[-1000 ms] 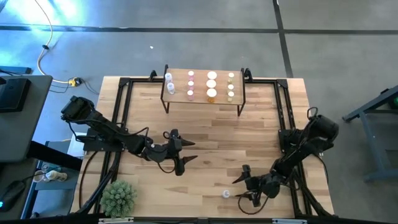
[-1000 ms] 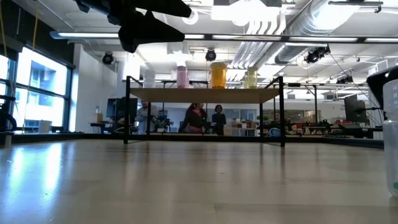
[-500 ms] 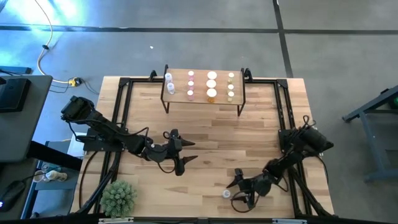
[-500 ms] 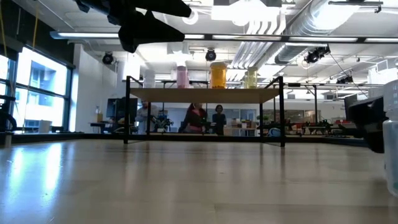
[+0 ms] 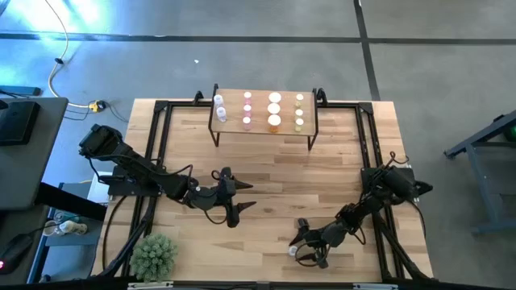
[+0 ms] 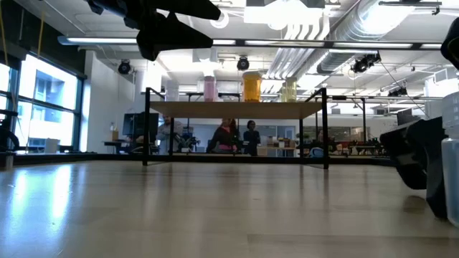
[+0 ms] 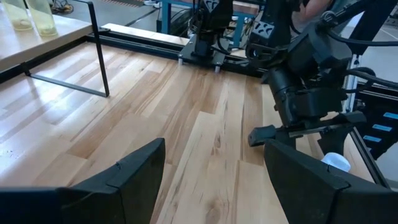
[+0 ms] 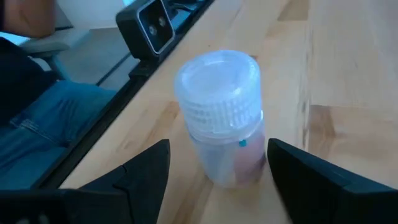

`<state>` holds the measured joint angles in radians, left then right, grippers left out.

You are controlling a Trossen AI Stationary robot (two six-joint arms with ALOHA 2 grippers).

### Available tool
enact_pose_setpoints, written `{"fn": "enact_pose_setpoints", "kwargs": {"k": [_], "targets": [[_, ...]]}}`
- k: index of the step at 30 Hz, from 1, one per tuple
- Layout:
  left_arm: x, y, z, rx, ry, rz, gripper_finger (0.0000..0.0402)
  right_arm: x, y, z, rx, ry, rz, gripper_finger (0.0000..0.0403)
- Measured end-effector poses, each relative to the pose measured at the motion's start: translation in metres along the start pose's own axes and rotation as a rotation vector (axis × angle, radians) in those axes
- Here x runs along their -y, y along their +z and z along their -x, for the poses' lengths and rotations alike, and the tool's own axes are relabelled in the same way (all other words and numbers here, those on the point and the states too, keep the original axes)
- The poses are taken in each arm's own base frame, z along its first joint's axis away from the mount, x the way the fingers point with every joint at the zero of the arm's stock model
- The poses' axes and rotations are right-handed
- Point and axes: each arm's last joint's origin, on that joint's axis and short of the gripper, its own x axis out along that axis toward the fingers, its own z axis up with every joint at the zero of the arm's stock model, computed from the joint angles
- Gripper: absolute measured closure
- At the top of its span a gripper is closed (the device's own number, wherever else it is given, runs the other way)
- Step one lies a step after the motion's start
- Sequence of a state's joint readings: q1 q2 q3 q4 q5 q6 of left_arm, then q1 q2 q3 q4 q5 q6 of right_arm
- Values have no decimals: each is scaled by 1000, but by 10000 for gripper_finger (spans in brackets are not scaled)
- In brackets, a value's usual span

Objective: Pick and place medicine bottles onto shelf by color
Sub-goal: Put the transparent pill bottle on the shelf aligned with the other transparent pill bottle

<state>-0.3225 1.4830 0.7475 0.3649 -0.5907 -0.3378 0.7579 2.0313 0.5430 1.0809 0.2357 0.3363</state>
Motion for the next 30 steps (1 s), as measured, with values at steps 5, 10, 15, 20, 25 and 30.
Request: {"fn": "enact_pose_setpoints", "kwargs": {"k": [5, 10, 15, 20, 25, 30], "targets": [[0, 0, 0, 0, 0, 0, 139, 1, 1, -6, 10, 49, -5, 150], [0, 0, 0, 0, 0, 0, 139, 3, 2, -8, 6, 75, -3, 172], [0, 0, 0, -1, -2, 0, 139, 3, 2, -8, 0, 94, -4, 209], [0, 0, 0, -2, -3, 0, 139, 1, 2, -8, -7, 127, -7, 247], [0, 0, 0, -2, -3, 0, 139, 0, 5, -7, -10, 167, -19, 261], [0, 0, 0, 1, 4, 0, 139, 7, 17, -1, 19, 156, -37, 263]]}}
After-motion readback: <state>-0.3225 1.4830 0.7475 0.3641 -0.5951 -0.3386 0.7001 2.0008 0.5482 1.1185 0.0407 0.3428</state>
